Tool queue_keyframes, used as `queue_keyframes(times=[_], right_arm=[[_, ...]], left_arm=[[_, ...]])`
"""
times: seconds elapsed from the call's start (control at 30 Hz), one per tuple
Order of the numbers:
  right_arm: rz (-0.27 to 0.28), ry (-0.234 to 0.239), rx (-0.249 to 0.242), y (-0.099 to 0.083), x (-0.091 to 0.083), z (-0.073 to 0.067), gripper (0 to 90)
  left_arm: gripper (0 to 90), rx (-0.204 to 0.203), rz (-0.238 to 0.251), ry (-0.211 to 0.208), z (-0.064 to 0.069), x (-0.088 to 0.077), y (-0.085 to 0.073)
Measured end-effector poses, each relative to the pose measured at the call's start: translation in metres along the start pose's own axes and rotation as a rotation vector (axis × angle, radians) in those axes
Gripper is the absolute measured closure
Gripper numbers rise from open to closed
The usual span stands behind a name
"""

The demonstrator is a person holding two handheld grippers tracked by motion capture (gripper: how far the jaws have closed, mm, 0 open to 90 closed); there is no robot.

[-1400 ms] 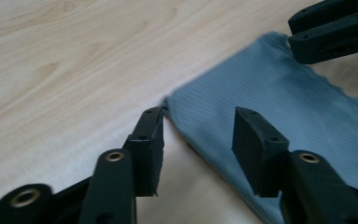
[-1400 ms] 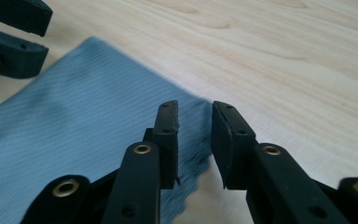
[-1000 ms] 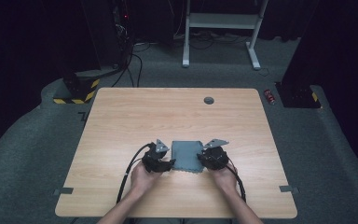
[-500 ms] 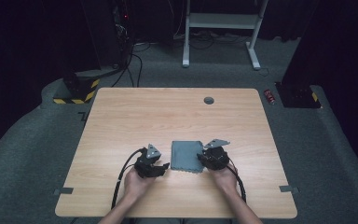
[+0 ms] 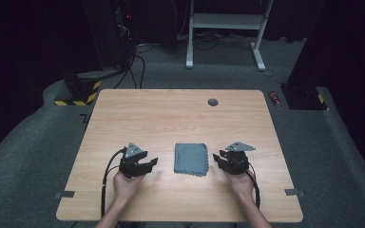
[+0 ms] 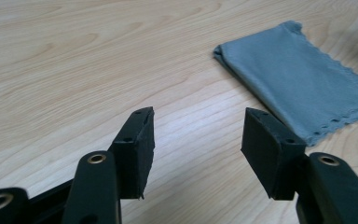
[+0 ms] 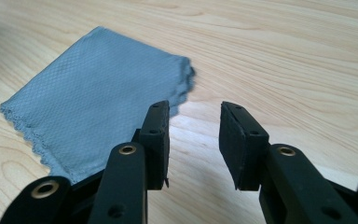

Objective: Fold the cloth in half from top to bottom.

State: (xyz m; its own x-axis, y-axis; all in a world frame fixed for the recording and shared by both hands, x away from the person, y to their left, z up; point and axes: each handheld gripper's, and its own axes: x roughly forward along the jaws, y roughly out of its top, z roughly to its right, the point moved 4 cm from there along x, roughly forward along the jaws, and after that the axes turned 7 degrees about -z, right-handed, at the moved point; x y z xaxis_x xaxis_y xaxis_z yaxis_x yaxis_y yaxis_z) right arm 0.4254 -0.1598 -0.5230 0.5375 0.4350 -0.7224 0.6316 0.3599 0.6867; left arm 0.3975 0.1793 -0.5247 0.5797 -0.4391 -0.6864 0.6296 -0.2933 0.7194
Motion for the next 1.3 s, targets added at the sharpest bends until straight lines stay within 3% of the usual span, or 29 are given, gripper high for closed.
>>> queue_keyframes(times=[0.37, 0.67, 0.97, 1.3], right_arm=[[0.037, -0.028, 0.059, -0.017, -0.021, 0.018, 60.9], [0.028, -0.045, 0.089, -0.031, -0.027, 0.028, 59.8], [-0.007, -0.106, 0.085, -0.046, -0.029, 0.035, 59.4], [-0.028, -0.137, 0.095, -0.058, -0.03, 0.042, 57.3]], left_arm=[[43.2, -0.045, 0.003, 0.036, -0.019, -0.006, -0.015], [42.5, -0.08, 0.002, 0.058, -0.031, -0.01, -0.026], [42.3, -0.094, -0.005, 0.1, -0.042, -0.012, -0.033], [41.5, -0.071, -0.043, 0.152, -0.043, -0.007, -0.039]])
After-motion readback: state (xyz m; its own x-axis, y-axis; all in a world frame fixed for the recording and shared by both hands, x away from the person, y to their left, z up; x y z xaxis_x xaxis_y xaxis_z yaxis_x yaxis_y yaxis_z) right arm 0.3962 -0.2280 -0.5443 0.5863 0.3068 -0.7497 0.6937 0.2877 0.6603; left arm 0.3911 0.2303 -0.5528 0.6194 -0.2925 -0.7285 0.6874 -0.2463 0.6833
